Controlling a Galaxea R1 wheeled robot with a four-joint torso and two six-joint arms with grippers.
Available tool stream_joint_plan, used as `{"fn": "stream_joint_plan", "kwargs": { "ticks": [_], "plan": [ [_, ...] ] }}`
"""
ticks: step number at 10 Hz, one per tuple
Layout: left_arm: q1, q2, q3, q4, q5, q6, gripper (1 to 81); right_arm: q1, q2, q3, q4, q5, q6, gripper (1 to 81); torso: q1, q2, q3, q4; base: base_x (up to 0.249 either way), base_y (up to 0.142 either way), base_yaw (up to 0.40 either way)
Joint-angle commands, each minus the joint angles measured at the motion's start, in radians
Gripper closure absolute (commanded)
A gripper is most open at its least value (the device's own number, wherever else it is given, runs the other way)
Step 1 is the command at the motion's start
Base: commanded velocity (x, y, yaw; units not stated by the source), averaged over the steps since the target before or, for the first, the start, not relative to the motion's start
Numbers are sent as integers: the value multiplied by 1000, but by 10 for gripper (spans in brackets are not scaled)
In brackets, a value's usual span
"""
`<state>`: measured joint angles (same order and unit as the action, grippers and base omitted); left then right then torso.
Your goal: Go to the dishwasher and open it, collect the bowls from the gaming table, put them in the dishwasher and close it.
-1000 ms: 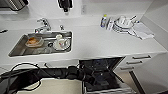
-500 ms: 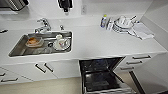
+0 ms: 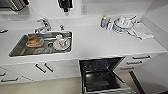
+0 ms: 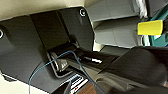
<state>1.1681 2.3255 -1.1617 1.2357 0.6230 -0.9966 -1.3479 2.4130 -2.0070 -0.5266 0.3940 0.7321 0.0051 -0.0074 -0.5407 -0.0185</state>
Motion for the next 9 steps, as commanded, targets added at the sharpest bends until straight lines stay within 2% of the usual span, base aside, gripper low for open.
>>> {"fn": "stream_joint_plan", "kwargs": {
  "ticks": [1,4,6,8,9],
  "plan": [
    [123,115,-425,154,-345,-93,10,115,-140,167,-15,-26,88,811,0,0,0,0,0,0,0],
    [166,187,-624,125,-433,-99,10,207,-200,263,-16,-30,171,811,0,0,0,0,0,0,0],
    [190,235,-775,108,-546,-99,10,249,-228,306,-16,-32,213,811,0,0,0,0,0,0,0],
    [235,290,-966,67,-743,-97,10,302,-231,318,-18,-35,253,811,0,0,0,0,0,0,0],
    [258,339,-1130,35,-932,-96,10,336,-231,337,-18,-49,271,811,0,0,0,0,0,0,0]
  ]
}}
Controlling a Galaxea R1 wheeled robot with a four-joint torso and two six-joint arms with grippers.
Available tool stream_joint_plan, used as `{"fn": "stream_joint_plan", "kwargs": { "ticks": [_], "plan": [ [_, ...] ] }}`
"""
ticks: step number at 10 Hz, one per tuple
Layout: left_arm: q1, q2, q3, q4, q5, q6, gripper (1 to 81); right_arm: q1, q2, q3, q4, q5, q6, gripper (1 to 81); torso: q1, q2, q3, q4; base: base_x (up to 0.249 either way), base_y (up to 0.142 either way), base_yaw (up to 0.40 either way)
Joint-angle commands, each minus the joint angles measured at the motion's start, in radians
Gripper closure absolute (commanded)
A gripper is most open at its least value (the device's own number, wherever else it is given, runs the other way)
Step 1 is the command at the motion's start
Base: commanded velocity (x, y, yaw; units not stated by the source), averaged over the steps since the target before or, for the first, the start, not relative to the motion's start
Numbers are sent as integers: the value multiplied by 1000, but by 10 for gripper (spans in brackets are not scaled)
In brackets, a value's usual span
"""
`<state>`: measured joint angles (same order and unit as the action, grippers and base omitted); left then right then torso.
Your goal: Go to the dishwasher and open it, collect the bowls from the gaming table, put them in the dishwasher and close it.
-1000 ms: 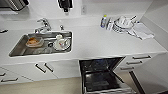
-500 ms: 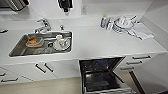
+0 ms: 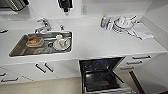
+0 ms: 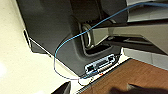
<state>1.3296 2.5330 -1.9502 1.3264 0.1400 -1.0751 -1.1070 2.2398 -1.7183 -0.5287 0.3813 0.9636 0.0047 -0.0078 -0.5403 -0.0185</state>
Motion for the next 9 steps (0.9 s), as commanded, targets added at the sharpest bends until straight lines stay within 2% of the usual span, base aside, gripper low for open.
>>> {"fn": "stream_joint_plan", "kwargs": {
  "ticks": [1,3,4,5,8,9],
  "plan": [
    [116,182,-495,-91,-589,-16,10,125,-53,60,-17,-66,56,811,0,0,0,0,0,0,0],
    [147,271,-729,-111,-747,-17,10,216,-33,83,-13,-152,87,811,0,0,0,0,0,0,0],
    [159,300,-794,-110,-767,-16,10,254,-21,94,-8,-192,90,811,0,0,0,0,0,0,0],
    [165,314,-809,-110,-767,-14,10,317,3,111,-4,-270,92,811,0,0,0,0,0,0,0],
    [170,324,-809,-108,-764,-12,10,471,25,149,10,-392,99,811,0,0,0,0,0,0,0],
    [170,328,-809,-108,-760,-12,10,518,33,158,15,-403,101,811,0,0,0,0,0,0,0]
  ]
}}
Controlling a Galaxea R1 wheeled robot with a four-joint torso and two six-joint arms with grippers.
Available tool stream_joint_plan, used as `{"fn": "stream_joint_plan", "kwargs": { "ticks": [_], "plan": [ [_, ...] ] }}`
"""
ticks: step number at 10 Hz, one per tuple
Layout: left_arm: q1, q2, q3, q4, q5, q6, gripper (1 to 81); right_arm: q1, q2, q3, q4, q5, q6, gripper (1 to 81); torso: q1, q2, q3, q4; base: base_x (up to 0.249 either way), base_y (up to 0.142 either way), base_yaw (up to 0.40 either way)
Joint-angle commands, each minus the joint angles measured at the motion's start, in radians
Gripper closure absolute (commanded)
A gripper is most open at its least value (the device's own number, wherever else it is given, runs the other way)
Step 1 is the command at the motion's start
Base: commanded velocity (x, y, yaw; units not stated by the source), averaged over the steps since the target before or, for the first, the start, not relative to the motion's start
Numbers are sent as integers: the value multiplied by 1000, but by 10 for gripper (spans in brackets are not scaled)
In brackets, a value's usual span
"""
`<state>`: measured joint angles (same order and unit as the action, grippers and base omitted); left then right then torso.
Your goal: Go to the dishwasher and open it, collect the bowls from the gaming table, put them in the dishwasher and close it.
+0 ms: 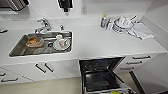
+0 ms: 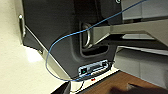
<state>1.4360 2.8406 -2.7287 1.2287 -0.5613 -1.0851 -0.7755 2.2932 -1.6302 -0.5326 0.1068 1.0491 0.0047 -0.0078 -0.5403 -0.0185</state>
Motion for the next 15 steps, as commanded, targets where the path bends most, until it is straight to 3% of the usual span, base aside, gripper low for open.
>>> {"fn": "stream_joint_plan", "kwargs": {
  "ticks": [1,3,8,12,14,15],
  "plan": [
    [64,25,-32,-9,-54,-1,10,228,-4,58,23,-131,32,811,0,0,0,0,0,0,0],
    [73,25,-34,-11,-52,-1,10,302,42,32,25,-203,34,811,0,0,0,0,0,0,0],
    [94,13,-51,-20,-52,1,10,373,88,-9,39,-225,34,811,0,0,0,0,0,0,0],
    [107,16,-72,-55,-51,-1,10,472,137,-86,62,-297,35,811,0,0,0,0,0,0,0],
    [108,24,-72,-66,-14,-2,10,483,156,-108,62,-306,34,811,0,0,0,0,0,0,0],
    [107,36,-72,-67,30,-2,10,483,157,-106,62,-306,34,10,0,0,0,0,0,0,0]
  ]
}}
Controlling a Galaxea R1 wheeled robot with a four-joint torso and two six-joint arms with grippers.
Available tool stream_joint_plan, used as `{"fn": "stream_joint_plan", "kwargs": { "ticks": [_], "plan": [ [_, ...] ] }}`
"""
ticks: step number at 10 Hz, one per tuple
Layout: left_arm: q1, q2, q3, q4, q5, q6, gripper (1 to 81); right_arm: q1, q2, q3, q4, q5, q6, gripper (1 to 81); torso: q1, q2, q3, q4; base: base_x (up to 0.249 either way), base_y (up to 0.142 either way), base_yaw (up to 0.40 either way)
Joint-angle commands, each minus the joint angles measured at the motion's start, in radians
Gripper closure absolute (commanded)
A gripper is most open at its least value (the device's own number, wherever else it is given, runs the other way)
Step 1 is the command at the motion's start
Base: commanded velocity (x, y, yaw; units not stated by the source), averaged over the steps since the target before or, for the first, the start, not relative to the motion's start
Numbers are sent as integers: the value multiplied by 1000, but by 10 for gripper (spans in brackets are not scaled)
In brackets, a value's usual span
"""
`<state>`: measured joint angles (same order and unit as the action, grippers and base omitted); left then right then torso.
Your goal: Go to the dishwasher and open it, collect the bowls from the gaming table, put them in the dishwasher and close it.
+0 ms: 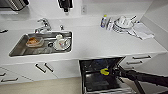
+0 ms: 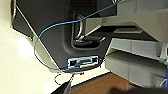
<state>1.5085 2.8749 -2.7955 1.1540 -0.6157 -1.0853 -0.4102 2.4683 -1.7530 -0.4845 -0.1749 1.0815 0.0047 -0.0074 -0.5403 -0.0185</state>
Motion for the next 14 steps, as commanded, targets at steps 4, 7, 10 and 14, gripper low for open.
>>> {"fn": "stream_joint_plan", "kwargs": {
  "ticks": [4,7,10,14],
  "plan": [
    [31,-6,-6,-16,110,-7,10,49,-117,163,15,-95,2,10,0,0,0,0,0,0,0],
    [28,-9,-6,-19,110,-4,10,-115,-242,288,12,-107,-14,10,0,0,0,0,0,0,0],
    [26,-15,-6,-19,110,-4,10,-295,-303,316,-9,-92,-27,10,0,0,0,0,0,0,0],
    [25,-14,-6,-19,110,-5,10,-552,-270,202,-25,40,-120,10,0,0,0,0,0,0,0]
  ]
}}
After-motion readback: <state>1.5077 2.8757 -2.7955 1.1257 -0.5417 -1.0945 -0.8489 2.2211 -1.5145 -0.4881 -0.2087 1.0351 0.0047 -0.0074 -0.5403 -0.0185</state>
